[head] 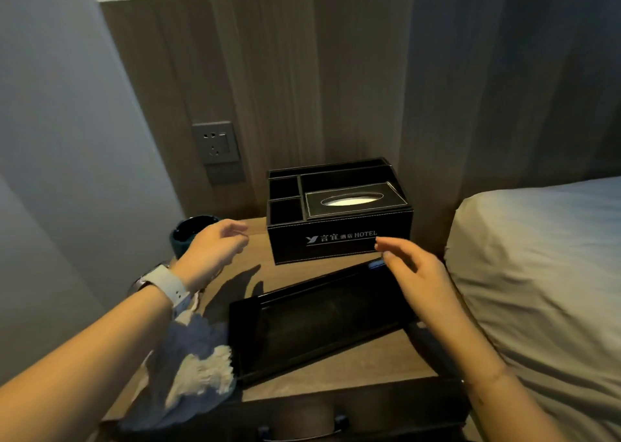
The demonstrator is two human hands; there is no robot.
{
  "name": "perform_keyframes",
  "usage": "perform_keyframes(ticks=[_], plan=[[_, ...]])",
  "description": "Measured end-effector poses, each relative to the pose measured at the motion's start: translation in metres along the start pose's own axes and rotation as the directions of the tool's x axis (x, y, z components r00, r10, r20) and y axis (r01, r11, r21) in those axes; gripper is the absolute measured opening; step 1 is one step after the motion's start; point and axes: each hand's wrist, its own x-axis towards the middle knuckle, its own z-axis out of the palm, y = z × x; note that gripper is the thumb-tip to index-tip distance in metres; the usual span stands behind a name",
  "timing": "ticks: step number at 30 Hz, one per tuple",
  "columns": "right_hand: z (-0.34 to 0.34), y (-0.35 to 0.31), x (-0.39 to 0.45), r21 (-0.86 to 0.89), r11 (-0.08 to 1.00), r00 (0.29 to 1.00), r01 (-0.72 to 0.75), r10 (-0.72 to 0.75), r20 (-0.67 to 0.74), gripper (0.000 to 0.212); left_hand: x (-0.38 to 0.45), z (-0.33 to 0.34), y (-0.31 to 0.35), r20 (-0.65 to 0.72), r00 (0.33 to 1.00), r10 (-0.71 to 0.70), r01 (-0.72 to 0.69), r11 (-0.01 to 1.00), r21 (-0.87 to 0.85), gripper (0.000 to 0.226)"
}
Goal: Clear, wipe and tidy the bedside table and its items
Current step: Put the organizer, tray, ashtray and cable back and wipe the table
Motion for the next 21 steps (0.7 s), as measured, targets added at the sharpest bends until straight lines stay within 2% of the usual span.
perform_keyframes(ticks=[3, 6, 8, 11, 14, 18, 21], plan=[[0.03, -0.023, -0.006, -0.11, 0.993, 0.99, 0.048, -0.032, 0.139, 0.031, -0.018, -0.033, -0.022, -0.088, 0.995, 0.043, -0.016, 0.959, 0.282, 0.02], [0.061, -0.049, -0.004, -0.198, 0.974, 0.97, 0.112, -0.063, 0.235, 0.031, -0.025, -0.055, -0.041, -0.083, 0.997, 0.003, 0.042, 0.844, 0.535, 0.018], [0.08, -0.06, -0.002, -0.27, 0.952, 0.957, 0.144, -0.064, 0.284, 0.032, -0.023, -0.062, -0.053, -0.089, 0.996, -0.01, 0.064, 0.77, 0.635, 0.03], [0.101, -0.068, 0.001, -0.432, 0.873, 0.932, 0.226, -0.064, 0.358, 0.034, -0.017, -0.061, -0.068, -0.047, 0.998, -0.05, 0.068, 0.748, 0.66, 0.042], [0.114, -0.072, 0.005, -0.55, 0.772, 0.903, 0.319, -0.071, 0.424, 0.037, -0.011, -0.053, -0.081, 0.012, 0.998, -0.058, 0.035, 0.742, 0.67, 0.038], [0.118, -0.073, 0.007, -0.591, 0.714, 0.88, 0.376, -0.075, 0.468, 0.036, -0.009, -0.05, -0.084, -0.034, 0.999, 0.014, 0.012, 0.737, 0.675, 0.025], [0.11, -0.075, 0.01, -0.586, 0.708, 0.877, 0.394, -0.099, 0.47, 0.036, -0.014, -0.058, -0.071, -0.134, 0.986, 0.103, -0.002, 0.8, 0.6, 0.025]])
